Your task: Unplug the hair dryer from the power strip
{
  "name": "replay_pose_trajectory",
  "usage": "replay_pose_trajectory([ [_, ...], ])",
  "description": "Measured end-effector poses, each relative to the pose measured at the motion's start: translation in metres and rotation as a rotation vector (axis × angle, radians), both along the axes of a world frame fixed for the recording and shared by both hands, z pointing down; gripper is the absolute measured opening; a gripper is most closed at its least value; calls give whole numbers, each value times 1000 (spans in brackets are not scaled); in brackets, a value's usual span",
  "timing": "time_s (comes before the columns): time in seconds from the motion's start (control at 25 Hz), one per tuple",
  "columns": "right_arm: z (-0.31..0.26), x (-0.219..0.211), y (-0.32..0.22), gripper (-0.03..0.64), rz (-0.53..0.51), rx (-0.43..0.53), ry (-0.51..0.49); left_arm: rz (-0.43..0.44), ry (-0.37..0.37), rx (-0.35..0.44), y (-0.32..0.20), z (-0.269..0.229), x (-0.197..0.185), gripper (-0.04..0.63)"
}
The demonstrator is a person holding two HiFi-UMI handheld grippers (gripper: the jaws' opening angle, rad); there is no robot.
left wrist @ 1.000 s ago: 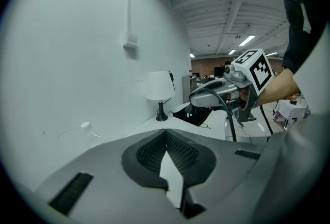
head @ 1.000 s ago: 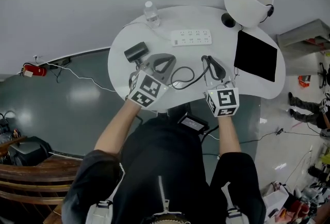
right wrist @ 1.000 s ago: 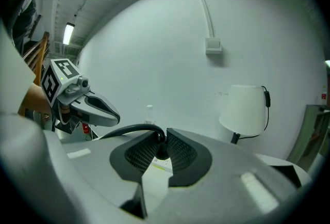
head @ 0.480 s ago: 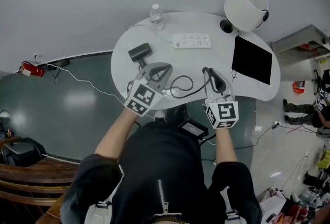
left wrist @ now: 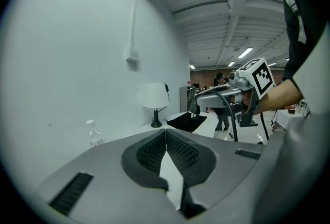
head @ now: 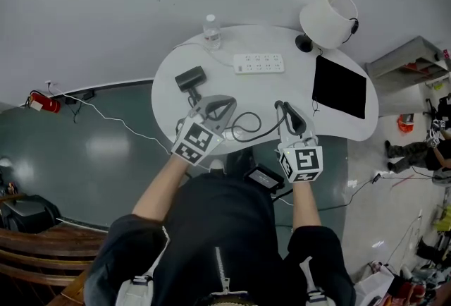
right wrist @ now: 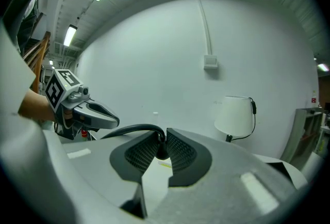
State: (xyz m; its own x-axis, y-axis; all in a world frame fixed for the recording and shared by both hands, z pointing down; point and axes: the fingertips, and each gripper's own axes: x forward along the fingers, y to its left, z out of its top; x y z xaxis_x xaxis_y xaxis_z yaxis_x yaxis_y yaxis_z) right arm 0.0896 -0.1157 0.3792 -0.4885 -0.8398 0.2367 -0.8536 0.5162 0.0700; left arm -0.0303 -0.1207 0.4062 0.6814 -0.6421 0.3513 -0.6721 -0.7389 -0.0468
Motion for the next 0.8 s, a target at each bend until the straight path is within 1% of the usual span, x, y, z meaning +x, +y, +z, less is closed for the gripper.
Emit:
replay_pose_trajectory([
  [0.8, -1, 8, -1, 51, 0, -8, 2, 19, -6, -12, 1, 5, 10, 14],
])
